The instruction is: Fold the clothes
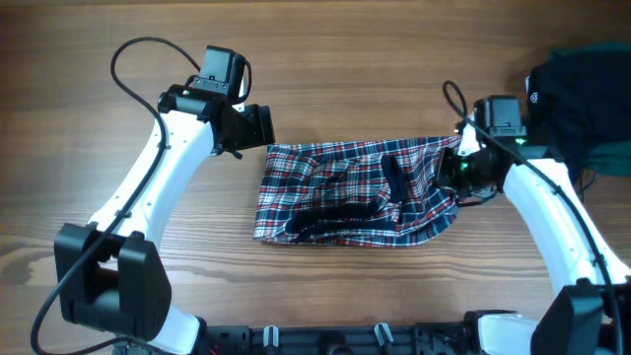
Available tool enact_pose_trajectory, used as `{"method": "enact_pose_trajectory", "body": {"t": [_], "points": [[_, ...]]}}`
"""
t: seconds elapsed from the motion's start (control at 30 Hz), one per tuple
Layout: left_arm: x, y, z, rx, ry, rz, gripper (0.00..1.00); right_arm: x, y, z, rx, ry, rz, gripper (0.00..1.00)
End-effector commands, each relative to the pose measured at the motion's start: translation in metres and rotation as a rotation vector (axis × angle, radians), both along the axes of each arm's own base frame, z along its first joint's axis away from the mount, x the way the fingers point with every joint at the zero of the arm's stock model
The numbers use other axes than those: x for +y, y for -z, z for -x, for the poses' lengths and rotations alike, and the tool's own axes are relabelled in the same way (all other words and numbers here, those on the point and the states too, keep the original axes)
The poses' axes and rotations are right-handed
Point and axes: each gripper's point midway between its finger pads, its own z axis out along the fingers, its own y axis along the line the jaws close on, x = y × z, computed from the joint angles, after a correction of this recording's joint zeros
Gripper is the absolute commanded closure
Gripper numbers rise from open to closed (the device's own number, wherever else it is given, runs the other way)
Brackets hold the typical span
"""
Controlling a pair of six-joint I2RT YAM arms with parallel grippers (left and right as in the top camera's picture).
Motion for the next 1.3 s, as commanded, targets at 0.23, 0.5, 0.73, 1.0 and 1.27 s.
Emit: {"method": "enact_pose_trajectory", "body": {"t": [0.23, 0.5, 0.73, 1.0, 1.27], "points": [[0.003, 0.000, -0.001, 0.003, 0.008, -0.011, 0.20, 0.056, -0.068, -0.026, -0.165, -0.107, 0.006, 0.96], [0.003, 0.000, -0.001, 0.003, 0.004, -0.011, 0.20, 0.125, -0.077, -0.015, -0.183, -0.176, -0.084, 0.96], [0.004, 0.000, -0.001, 0.003, 0.003, -0.011, 0.21, 0.182, -0.072, -0.010, -0.172, -0.255, -0.221, 0.96], [0.007, 0.000, -0.002, -0.001, -0.003, -0.028, 0.21, 0.222, -0.066, -0.006, -0.157, -0.305, -0.314, 0.96], [0.022, 0.001, -0.004, 0.000, -0.046, -0.048, 0.21, 0.247, -0.073, 0.004, -0.168, -0.339, -0.363, 0.96]]}}
